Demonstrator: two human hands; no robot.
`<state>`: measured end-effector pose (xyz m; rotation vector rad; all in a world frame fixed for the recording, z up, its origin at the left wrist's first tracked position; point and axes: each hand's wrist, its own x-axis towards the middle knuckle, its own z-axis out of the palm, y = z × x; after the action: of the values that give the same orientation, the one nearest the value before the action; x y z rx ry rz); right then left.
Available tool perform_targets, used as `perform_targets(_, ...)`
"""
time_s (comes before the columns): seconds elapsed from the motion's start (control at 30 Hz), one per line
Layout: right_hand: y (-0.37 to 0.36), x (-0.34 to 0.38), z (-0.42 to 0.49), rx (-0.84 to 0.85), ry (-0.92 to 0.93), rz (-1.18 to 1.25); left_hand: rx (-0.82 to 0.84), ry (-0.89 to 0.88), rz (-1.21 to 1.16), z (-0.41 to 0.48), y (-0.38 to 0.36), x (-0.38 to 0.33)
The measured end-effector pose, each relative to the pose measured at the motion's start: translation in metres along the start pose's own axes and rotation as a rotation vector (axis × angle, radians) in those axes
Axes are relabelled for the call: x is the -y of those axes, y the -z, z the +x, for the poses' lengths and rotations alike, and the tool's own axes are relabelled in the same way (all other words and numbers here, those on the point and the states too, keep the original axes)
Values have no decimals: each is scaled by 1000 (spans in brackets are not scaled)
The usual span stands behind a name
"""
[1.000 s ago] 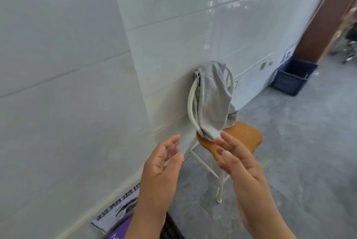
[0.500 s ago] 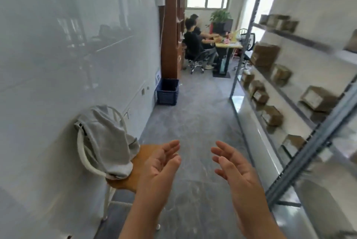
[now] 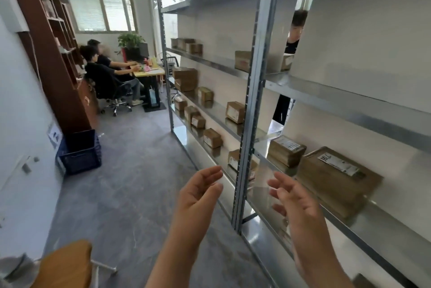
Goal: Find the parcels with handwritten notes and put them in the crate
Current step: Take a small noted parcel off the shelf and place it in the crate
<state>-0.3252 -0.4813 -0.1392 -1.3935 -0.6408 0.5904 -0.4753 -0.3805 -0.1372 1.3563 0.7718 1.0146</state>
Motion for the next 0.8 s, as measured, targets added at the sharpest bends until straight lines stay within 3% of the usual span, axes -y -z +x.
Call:
perform_targets(0.2,45,-4,43,-128,-18,0,117,-1,23,42,-64,-2)
perform_targets(0.63,112,-33,128,-240,-112,39,232,119,58,118,-168,39)
perform_targets(0.8,132,-51,151,-386,-174,-5,325,171,79,156,-200,65)
